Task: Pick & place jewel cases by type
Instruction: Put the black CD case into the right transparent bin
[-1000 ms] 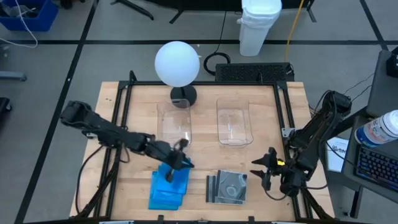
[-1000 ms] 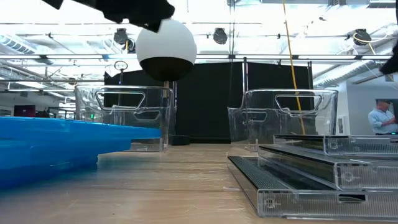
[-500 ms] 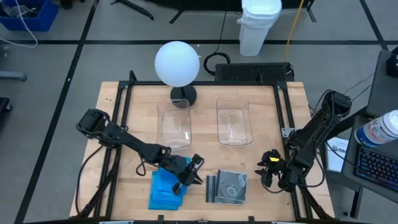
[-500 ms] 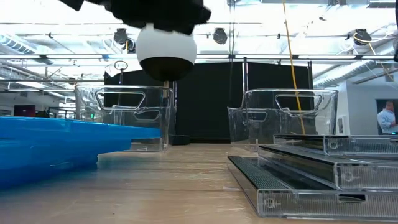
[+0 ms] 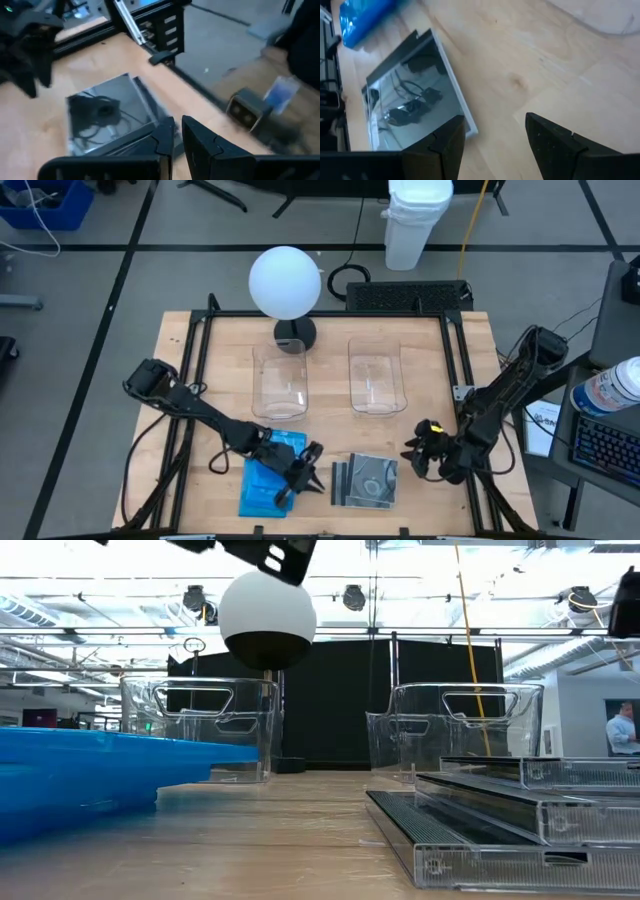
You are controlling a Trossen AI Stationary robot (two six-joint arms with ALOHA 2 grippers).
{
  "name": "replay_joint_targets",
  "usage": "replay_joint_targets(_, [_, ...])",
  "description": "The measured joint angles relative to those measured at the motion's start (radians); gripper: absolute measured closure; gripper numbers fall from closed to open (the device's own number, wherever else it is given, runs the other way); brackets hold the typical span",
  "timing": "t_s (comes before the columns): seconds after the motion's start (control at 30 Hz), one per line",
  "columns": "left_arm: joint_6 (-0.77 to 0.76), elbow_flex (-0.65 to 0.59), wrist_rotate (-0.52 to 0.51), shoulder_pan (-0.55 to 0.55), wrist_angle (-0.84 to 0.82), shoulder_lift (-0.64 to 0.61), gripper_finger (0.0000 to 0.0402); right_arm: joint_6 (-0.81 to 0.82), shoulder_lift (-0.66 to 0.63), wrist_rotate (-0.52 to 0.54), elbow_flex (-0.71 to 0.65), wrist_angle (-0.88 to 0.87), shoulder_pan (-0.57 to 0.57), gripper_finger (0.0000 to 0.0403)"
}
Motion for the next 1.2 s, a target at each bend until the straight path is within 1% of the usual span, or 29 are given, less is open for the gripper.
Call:
replay_joint_targets(0.07, [-0.06,0.044,-0.004,-0.008,-0.036,0.0,0.0357,0.0,0.0,0.0,0.0,0.003,-0.017,0.0206])
replay_joint_targets(0.13, [-0.068,0.091,-0.024,-0.015,-0.057,0.017,0.0359,-0.016,0.0,0.0,0.0,0.003,-0.028,0.0206])
replay_joint_targets(0.23, [-0.022,0.158,-0.053,-0.028,-0.136,0.072,0.037,-0.05,0.0,0.001,0.0,0.005,-0.037,0.0206])
replay_joint_targets(0.4, [0.078,0.275,-0.059,-0.022,-0.206,0.202,0.0395,-0.094,0.0,0.0,0.0,0.018,-0.04,0.0206])
replay_joint_targets(0.53, [0.13,0.323,-0.058,-0.024,-0.224,0.25,0.0392,-0.102,0.0,-0.003,0.0,0.034,-0.04,0.0206])
replay_joint_targets(0.63, [0.142,0.341,-0.059,-0.033,-0.245,0.253,0.0371,-0.101,0.0,-0.027,-0.003,0.051,-0.041,0.0206])
replay_joint_targets(0.73, [0.143,0.345,-0.106,-0.04,-0.224,0.257,0.0354,-0.082,0.0,-0.054,-0.019,0.051,-0.041,0.0206])
replay_joint_targets(0.8, [0.143,0.345,-0.14,-0.047,-0.208,0.26,0.0347,-0.077,0.0,-0.062,-0.034,0.055,-0.041,0.0206])
replay_joint_targets(0.87, [0.144,0.345,-0.142,-0.051,-0.2,0.26,0.0345,-0.078,0.0,-0.074,-0.047,0.083,-0.041,0.0206])
replay_joint_targets(0.97, [0.141,0.345,-0.141,-0.055,-0.185,0.26,0.0348,-0.078,0.0,-0.106,-0.088,0.169,-0.044,0.0206])
replay_joint_targets(1.1, [0.136,0.345,-0.141,-0.056,-0.174,0.266,0.0349,-0.055,0.0,-0.106,-0.156,0.333,-0.046,0.0206])
replay_joint_targets(1.2, [0.158,0.345,-0.133,-0.059,-0.162,0.287,0.0345,-0.057,0.0,-0.105,-0.202,0.434,-0.046,0.0206])
